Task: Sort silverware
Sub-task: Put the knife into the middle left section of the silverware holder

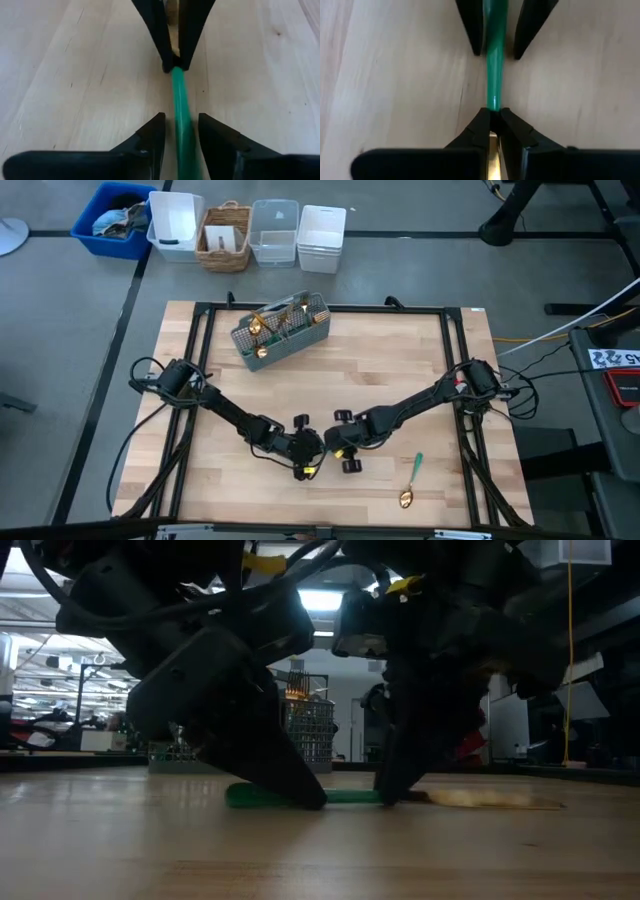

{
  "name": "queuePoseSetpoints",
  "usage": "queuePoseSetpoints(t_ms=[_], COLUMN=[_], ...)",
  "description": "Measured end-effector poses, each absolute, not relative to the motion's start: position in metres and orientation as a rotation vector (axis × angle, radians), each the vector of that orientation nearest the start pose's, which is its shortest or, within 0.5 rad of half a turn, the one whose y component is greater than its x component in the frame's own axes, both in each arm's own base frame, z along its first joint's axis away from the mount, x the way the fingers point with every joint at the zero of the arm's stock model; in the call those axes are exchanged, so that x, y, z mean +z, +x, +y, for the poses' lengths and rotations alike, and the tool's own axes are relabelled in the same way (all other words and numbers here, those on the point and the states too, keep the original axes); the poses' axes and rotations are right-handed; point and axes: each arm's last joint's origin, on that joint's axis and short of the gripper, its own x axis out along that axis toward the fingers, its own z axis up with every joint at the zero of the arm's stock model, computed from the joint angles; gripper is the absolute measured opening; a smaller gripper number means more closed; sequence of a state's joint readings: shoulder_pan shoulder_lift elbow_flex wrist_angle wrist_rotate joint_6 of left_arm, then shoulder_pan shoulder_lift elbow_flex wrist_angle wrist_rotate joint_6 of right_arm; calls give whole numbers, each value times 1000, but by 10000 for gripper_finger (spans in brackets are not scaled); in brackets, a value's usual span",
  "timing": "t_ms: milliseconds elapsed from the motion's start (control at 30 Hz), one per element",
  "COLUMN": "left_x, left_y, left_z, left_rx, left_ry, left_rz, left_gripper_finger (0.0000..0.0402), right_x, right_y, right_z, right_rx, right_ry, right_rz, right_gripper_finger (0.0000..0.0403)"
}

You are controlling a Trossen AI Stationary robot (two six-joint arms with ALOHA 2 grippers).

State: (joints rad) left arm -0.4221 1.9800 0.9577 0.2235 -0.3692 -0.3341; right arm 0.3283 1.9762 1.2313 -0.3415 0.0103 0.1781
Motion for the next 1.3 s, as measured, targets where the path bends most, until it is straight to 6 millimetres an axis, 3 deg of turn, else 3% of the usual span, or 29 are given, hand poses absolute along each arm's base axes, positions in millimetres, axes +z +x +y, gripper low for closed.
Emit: queuePoseSetpoints(t_ms=[367, 567, 633, 900, 1067, 1300], left_x=[100, 100, 101, 101, 102, 121], left_y=[342, 342, 342, 342, 342, 344], left_z=[-142, -142, -142, -142, -141, -131], left_rx=[72, 76, 79, 95, 140, 241], left_ry=[-10, -9, -14, -55, -91, -100], left_rz=[732, 733, 732, 729, 716, 637], left_gripper_finger=[83, 32, 15, 14, 13, 13], right_x=[149, 150, 150, 154, 176, 229], right_y=[377, 377, 376, 374, 369, 357], right_z=[126, 126, 126, 125, 120, 109], right_rx=[174, 177, 177, 169, 89, -82], right_ry=[-94, -94, -94, -102, -175, -335], right_rz=[1048, 1051, 1053, 1084, 1141, 1057], right_gripper_finger=[20, 7, 13, 41, 34, 24])
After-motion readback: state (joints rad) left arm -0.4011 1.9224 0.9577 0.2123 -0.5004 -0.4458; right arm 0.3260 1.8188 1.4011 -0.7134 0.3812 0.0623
